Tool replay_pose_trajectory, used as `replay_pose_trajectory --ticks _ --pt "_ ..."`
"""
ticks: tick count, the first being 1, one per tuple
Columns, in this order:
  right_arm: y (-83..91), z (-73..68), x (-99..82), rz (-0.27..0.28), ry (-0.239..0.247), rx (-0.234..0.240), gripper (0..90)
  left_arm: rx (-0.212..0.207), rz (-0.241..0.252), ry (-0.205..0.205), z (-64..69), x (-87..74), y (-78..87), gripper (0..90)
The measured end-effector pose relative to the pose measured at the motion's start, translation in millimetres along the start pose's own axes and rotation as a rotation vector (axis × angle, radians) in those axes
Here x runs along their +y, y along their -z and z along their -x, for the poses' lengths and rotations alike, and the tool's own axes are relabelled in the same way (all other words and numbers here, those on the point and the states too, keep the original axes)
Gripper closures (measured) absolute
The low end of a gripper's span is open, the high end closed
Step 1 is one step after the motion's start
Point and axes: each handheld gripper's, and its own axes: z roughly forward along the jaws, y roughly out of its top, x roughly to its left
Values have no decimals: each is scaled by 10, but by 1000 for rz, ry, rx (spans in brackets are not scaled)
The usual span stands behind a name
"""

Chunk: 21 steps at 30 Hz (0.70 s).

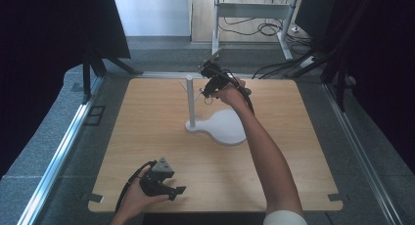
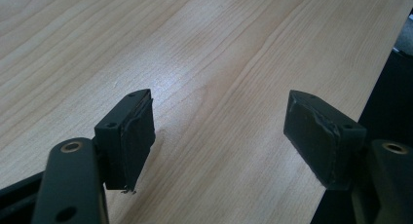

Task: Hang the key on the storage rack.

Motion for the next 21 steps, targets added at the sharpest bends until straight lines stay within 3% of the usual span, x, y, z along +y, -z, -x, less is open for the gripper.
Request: replay_pose_trajectory --ticks 9,13,17,21 --pt "-52 -94 -43 -2 14 15 843 1 -8 -10 14 5 -19 273" --pt "-81 -120 -77 1 17 44 831 1 -13 -7 12 2 -35 273" --pt "-60 -139 -127 9 23 100 764 0 -16 -5 2 -3 -39 273" --pt "11 -148 -192 29 32 105 715 6 -12 -2 -24 -9 -17 273"
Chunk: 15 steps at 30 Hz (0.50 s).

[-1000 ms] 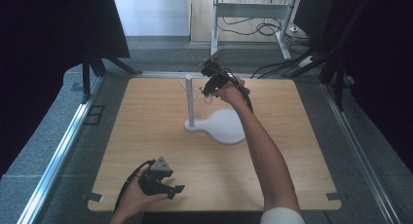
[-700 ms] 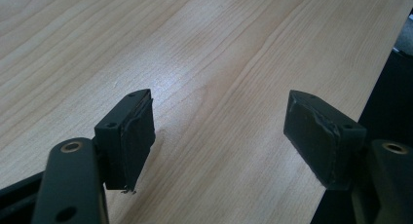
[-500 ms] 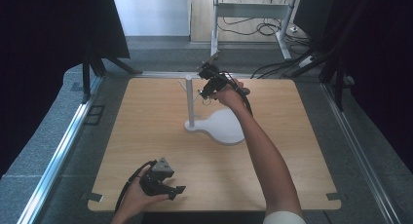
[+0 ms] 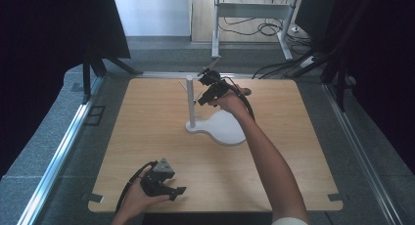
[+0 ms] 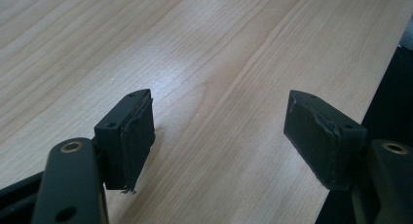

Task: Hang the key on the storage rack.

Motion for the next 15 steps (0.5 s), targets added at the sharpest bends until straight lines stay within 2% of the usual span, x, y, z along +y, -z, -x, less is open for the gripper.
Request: replay_pose_trajectory --ticks 3,9,15 --pt "58 -16 -69 15 -3 1 685 7 8 13 -5 -3 11 273" --pt "146 -42 -224 40 9 -14 600 14 7 8 -13 -5 19 273" --pt "260 -57 -466 87 7 -8 528 19 8 13 -34 -11 28 273"
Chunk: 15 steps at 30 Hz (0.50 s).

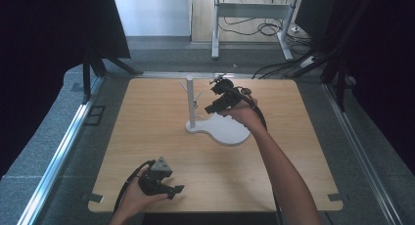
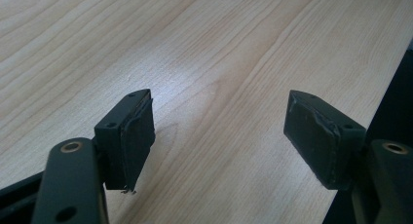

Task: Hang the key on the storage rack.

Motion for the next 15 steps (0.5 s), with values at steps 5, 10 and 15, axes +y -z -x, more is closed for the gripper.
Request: replay_pose_trajectory --ticks 5,10,15 --pt "102 -20 -289 28 -2 24 500 3 3 1 6 2 10 273" --pt "204 -40 -601 70 -2 45 491 11 4 3 -10 -1 13 273" --pt "290 -51 -937 95 -6 38 480 21 10 10 -23 -5 16 274"
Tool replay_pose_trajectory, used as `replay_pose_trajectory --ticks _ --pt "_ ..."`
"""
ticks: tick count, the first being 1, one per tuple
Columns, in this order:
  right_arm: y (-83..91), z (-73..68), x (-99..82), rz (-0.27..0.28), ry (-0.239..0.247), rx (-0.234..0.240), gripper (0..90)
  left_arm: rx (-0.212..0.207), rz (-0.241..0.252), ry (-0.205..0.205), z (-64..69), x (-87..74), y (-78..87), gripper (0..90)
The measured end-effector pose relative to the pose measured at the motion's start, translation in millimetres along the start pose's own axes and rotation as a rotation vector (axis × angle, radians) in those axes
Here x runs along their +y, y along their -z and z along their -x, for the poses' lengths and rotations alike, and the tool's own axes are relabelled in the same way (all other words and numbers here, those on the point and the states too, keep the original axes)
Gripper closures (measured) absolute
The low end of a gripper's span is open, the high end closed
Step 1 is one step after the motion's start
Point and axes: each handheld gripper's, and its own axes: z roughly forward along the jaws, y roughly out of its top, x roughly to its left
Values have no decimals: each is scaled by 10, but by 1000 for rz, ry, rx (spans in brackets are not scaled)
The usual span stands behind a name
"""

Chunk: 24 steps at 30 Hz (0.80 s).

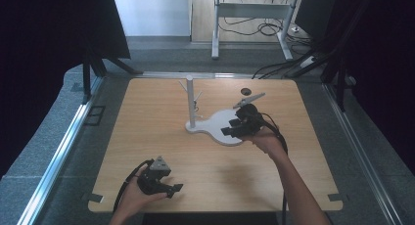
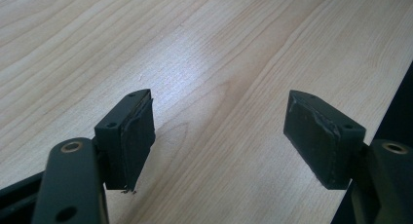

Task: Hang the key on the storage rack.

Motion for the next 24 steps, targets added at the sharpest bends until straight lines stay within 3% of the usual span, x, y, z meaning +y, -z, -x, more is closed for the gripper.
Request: replay_pose_trajectory --ticks 7,12,17,21,24 --pt "80 3 -465 34 -20 -35 472 10 0 5 1 -2 8 274" --pt "60 82 -831 31 -73 -51 466 7 -5 2 8 1 -8 273" --pt "32 147 -1000 38 -102 -67 454 13 -14 1 16 1 -32 270" --pt "37 155 -1123 79 -142 -79 431 13 -11 1 13 3 -26 270" --pt "29 179 -1237 42 -156 -99 413 12 -4 3 2 4 -11 269"
